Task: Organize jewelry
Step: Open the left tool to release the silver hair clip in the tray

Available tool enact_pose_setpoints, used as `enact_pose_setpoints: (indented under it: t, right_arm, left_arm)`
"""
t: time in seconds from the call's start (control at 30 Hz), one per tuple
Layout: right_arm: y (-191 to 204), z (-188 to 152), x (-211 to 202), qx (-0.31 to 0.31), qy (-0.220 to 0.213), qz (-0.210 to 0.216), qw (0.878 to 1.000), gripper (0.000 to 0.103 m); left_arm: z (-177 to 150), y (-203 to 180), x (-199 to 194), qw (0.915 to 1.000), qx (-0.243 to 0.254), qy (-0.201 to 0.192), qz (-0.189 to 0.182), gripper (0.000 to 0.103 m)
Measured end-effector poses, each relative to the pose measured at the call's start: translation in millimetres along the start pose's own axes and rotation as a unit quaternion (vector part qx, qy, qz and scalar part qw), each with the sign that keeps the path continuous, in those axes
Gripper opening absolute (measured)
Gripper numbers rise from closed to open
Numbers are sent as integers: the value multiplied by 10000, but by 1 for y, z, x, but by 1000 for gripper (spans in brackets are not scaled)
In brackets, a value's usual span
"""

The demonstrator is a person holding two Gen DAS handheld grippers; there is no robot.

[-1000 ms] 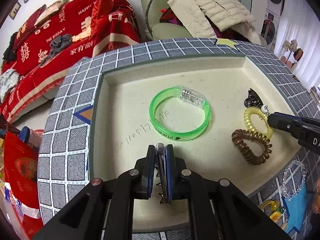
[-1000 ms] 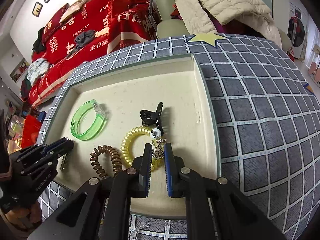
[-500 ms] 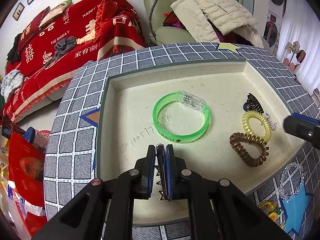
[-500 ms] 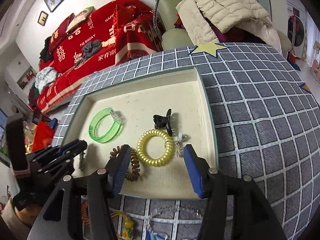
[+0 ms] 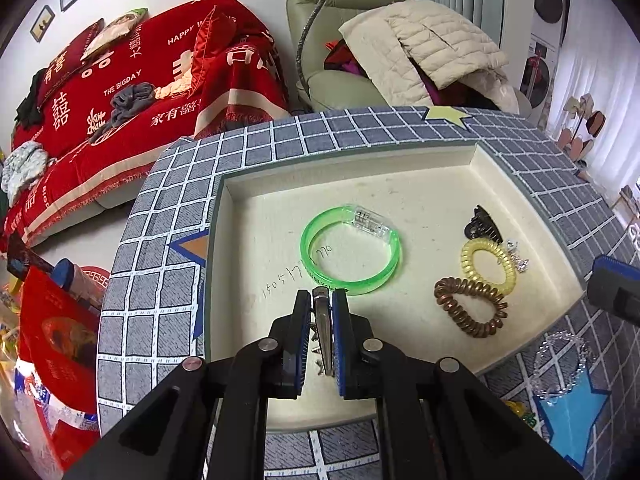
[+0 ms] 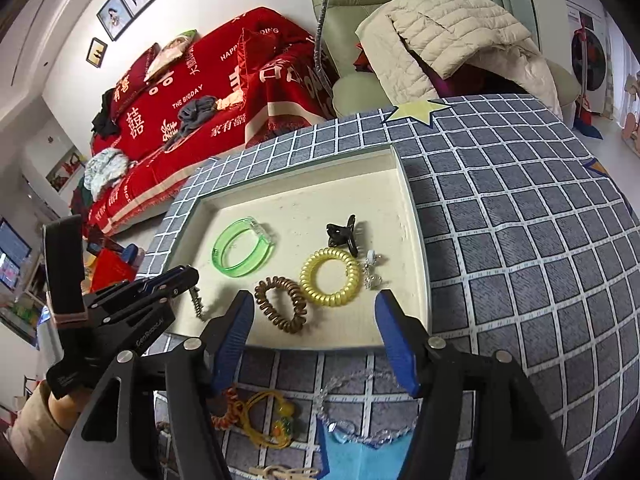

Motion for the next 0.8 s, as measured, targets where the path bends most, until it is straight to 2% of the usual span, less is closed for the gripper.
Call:
enact_pose_setpoints:
  t: [0.73, 0.77, 0.8]
  right_arm:
    - [8, -30, -40, -188, -170, -154, 9996, 82]
    - [7, -31, -42, -171, -172, -164, 9996, 83]
    - [6, -32, -44, -143, -183, -157, 9996, 83]
  left_arm:
    - [-21, 10, -50, 9994, -336, -37, -101, 31]
    - [-22, 10, -54, 9993, -342, -45, -126, 48]
    - [-23, 11, -57, 9993, -356, -50, -116, 78]
Point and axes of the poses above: each gripper's, at about its wrist camera, not at the fingertips, and x roughly the way its jaws point, y to its left, z to its top, the point moved 10 cm from there along x, roughly the way its jaws point, and after that the axes turned 4 degrees about y, right-handed, at the moved point
